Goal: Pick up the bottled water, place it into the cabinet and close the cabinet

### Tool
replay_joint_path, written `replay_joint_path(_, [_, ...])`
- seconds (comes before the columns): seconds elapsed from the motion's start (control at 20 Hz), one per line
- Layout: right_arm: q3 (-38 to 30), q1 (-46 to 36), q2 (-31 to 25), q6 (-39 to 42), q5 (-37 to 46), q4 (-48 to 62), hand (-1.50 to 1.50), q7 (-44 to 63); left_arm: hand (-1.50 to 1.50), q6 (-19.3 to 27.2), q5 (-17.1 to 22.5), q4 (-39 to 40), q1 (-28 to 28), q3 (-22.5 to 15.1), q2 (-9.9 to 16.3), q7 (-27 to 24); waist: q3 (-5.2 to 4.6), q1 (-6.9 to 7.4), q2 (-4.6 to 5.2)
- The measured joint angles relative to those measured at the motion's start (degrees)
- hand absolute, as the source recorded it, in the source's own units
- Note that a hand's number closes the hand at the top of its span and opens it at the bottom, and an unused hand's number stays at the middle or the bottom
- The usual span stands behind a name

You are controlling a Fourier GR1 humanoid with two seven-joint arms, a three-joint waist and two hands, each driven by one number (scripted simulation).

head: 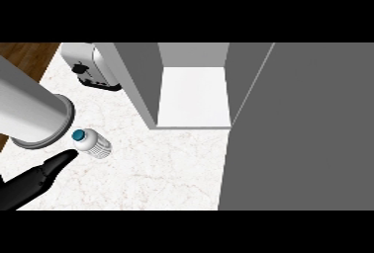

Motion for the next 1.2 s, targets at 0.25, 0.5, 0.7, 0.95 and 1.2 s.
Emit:
replay_joint_path(0.25, [5.2, -0.4, 1.2, -2.3, 2.5, -2.4, -1.5, 4.1, -1.5, 1.6, -4.5, -7.2, 3.0, -3.9, 0.2, 7.8, -0.01, 0.17, 0.01])
replay_joint_path(0.5, [10.6, -1.5, 2.5, -5.8, 4.2, -2.3, -1.5, 6.0, -1.5, 2.8, -5.4, -7.4, 2.0, -5.1, 1.4, 13.7, -0.02, 0.15, 0.02])
replay_joint_path(0.7, [13.8, -0.8, 2.1, -7.8, 5.0, -2.5, -1.5, 6.3, -1.5, 3.4, -5.8, -7.4, 3.4, -6.0, 1.9, 14.4, -0.03, 0.1, -0.05])
replay_joint_path(0.95, [15.0, -0.5, 0.9, -9.6, 6.0, -2.4, -1.5, 6.3, -1.5, 3.6, -6.0, -7.5, 4.5, -5.5, 3.7, 16.0, -0.03, 0.1, -0.08])
replay_joint_path(1.2, [16.9, -0.7, -0.5, -11.6, 6.7, -2.7, -1.5, 6.4, -1.5, 3.6, -6.0, -7.0, 3.7, -3.7, 5.3, 17.1, -0.05, -0.05, -0.06])
